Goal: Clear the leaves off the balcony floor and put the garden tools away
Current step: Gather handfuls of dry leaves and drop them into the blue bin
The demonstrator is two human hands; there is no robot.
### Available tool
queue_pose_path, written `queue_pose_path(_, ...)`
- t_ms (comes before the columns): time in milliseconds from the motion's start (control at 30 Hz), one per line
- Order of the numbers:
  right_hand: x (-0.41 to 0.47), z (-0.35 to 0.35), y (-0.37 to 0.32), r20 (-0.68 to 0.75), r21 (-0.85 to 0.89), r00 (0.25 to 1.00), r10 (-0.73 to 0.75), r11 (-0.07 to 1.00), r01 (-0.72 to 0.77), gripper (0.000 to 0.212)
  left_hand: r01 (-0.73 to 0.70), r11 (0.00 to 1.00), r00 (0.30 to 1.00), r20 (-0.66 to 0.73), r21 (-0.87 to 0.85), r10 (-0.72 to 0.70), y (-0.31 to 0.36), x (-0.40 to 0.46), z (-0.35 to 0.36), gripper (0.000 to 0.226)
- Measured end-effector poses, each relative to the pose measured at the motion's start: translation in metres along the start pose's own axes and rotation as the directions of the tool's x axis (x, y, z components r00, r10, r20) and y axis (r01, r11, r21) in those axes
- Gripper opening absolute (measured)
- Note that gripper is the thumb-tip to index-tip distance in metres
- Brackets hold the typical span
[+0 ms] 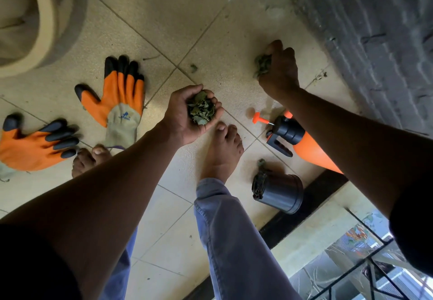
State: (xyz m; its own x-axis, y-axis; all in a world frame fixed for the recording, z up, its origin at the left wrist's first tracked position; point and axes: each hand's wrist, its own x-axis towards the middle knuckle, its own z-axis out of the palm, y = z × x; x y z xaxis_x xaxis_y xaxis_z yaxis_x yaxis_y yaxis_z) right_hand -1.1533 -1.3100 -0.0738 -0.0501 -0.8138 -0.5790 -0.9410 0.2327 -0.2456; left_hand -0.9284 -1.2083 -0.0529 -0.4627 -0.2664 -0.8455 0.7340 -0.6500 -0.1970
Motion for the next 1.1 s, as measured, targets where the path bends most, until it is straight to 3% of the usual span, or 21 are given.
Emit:
queue_pose_path(100, 0.000, 0.004, -0.007, -0.051, -0.066, 0.998, -0.036, 0.997, 0.033, 0.057, -0.006, 1.000, 1.000, -0.008, -0.011, 0.006, -0.003, -0.003, 0.000, 0.034)
queue_pose_path(200, -0.001, 0.007, -0.010, -0.124, -0.125, 0.992, -0.018, 0.992, 0.003, 0.073, 0.001, 1.000, 1.000, -0.003, -0.008, -0.001, -0.007, -0.005, -0.001, 0.034)
queue_pose_path(300, 0.001, 0.004, -0.008, -0.085, -0.207, 0.996, -0.042, 0.978, 0.024, 0.077, 0.004, 1.000, 1.000, -0.008, -0.003, -0.004, -0.009, -0.007, -0.004, 0.035)
queue_pose_path(433, 0.001, 0.003, -0.002, -0.044, -0.188, 0.990, -0.134, 0.974, 0.124, 0.061, -0.010, 1.000, 1.000, -0.013, -0.010, 0.010, -0.006, -0.007, -0.006, 0.033)
queue_pose_path(567, -0.003, 0.005, -0.005, -0.016, -0.212, 0.979, -0.202, 0.958, 0.194, 0.078, -0.015, 1.000, 1.000, -0.012, 0.002, 0.015, -0.004, -0.005, -0.007, 0.030)
queue_pose_path(667, -0.006, 0.011, -0.006, -0.040, -0.263, 0.964, -0.264, 0.933, 0.245, 0.060, -0.018, 1.000, 1.000, -0.012, 0.000, 0.018, -0.003, -0.002, -0.007, 0.031)
queue_pose_path(867, -0.005, 0.024, 0.002, -0.143, -0.148, 0.955, -0.261, 0.959, 0.241, 0.026, -0.028, 0.995, 0.999, -0.020, -0.092, 0.027, -0.006, 0.003, -0.003, 0.030)
queue_pose_path(1100, -0.020, 0.020, -0.016, -0.241, 0.202, 0.967, -0.079, 0.971, 0.129, 0.018, -0.040, 0.996, 0.996, -0.086, -0.082, 0.033, -0.006, 0.009, 0.008, 0.032)
